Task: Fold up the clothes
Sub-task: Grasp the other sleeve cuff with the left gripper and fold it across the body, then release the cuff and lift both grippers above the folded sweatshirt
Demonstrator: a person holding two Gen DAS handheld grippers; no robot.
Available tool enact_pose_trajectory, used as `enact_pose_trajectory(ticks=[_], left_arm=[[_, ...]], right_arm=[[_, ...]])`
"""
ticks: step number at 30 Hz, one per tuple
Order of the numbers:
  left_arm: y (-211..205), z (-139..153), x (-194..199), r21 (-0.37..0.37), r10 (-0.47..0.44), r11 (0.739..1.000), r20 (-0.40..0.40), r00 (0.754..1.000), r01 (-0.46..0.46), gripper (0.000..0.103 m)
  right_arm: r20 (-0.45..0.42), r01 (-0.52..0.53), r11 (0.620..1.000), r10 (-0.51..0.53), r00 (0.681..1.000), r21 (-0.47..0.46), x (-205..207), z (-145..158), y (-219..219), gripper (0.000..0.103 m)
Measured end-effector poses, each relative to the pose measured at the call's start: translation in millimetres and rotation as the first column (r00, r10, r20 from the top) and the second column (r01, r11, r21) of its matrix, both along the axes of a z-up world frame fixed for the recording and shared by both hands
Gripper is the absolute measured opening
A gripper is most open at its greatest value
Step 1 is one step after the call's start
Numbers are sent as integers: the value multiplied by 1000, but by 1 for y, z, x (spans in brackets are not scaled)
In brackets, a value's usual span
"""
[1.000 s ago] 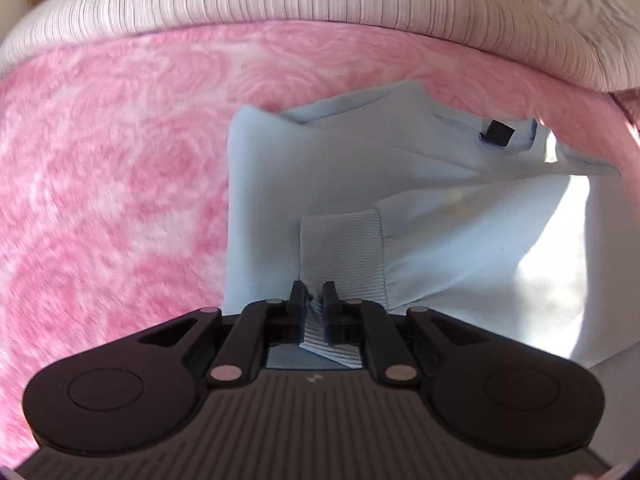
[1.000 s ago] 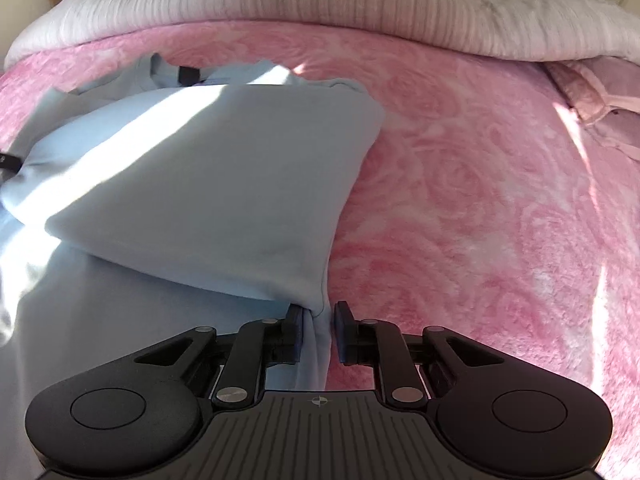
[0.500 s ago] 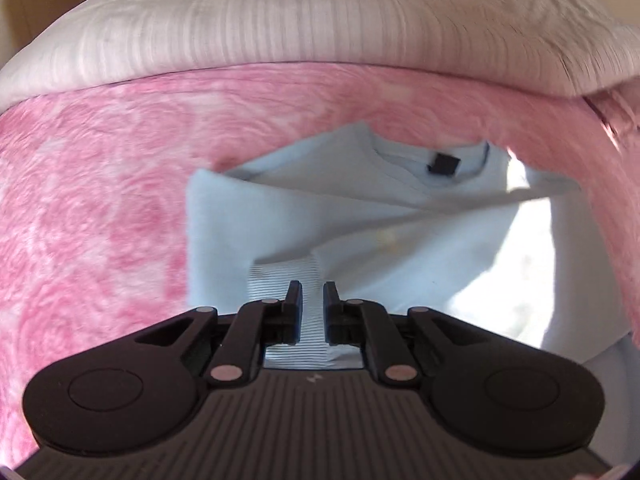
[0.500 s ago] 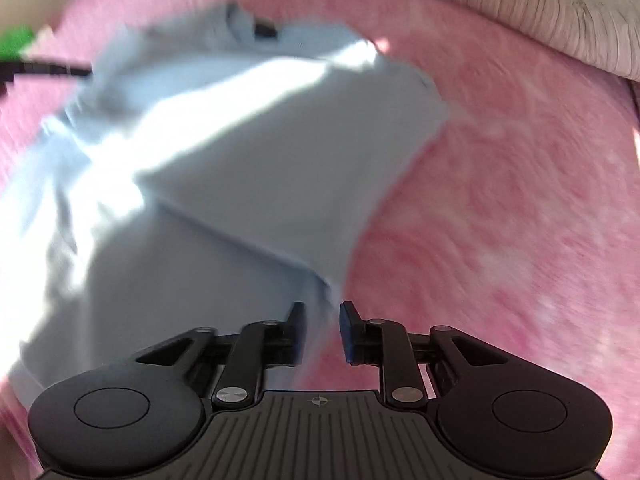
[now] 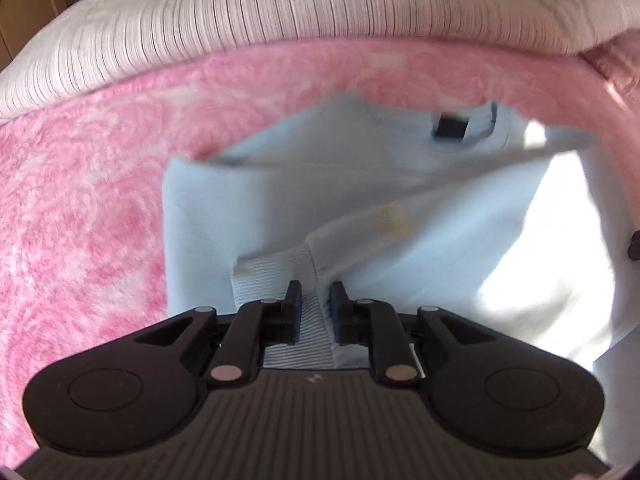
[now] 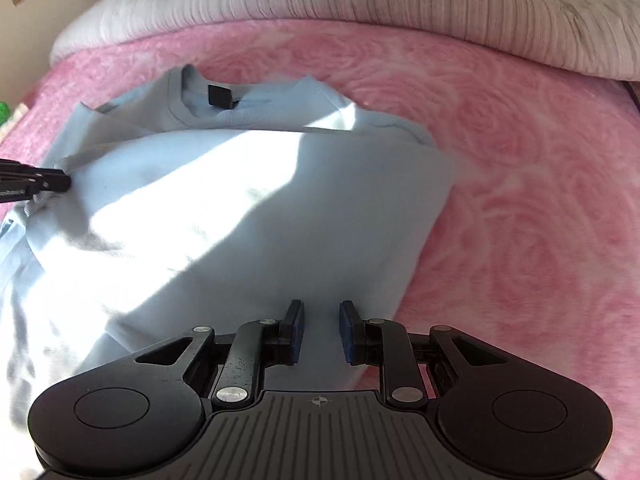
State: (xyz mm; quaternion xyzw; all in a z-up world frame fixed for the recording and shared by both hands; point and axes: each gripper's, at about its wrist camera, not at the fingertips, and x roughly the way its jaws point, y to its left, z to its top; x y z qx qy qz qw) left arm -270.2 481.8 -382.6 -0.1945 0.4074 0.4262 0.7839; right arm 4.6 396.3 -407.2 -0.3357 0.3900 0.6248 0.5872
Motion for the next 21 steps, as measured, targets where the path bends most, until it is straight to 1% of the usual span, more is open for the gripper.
enact_pose_trajectory(ticks=[2, 3, 4, 6, 7, 8, 10, 11, 13, 15, 17, 19, 20, 21], left_arm=[[0, 11, -3, 28, -8, 1000, 50, 999, 7, 13], [3, 10, -2, 35, -21, 999, 53, 998, 19, 13], [7, 5, 0, 36, -38, 999, 40, 998, 37, 13], [14, -6, 5, 38, -73, 997, 14, 997, 73, 13], [18, -14, 7, 41, -93, 995, -6, 996, 93, 13], [22, -25, 7, 50, -114, 992, -23, 993, 115, 14], [29, -34, 3, 81, -134, 988, 3, 991, 133, 18], [33, -33, 2, 76, -131, 989, 17, 991, 130, 18], [34, -24, -4, 91, -136, 987, 61, 989, 130, 16], [25, -11, -16, 124, -161, 981, 110, 981, 147, 14], [11, -2, -27, 130, -205, 974, 139, 969, 187, 14], [-8, -4, -34, 140, -270, 958, 128, 954, 252, 14], [-17, -9, -37, 146, -305, 946, 108, 946, 288, 14], [-24, -17, -38, 147, -336, 935, 68, 940, 323, 15]], right_arm=[[-3, 29, 998, -28, 1000, 61, 4, 16, 3, 21], [-3, 42, 994, -42, 999, 100, 6, 22, 4, 21], [-2, 55, 989, -56, 998, 138, 9, 27, 7, 22], [37, 67, 978, -76, 996, 197, 10, 22, 21, 22], [55, 75, 973, -89, 995, 216, 10, 14, 29, 22], [68, 90, 977, -105, 992, 195, 13, 0, 39, 22], [91, 119, 981, -135, 987, 155, 19, -27, 58, 21], [89, 124, 978, -141, 986, 170, 20, -33, 56, 21], [94, 146, 972, -165, 982, 183, 18, -24, 48, 22], [95, 160, 963, -184, 978, 216, 10, -3, 21, 22], [95, 174, 953, -202, 975, 247, 3, 16, -5, 22], [59, 181, 957, -199, 978, 228, -8, 25, -33, 22], [43, 185, 960, -198, 979, 208, -16, 24, -45, 22], [38, 182, 965, -193, 981, 189, -23, 17, -55, 22]])
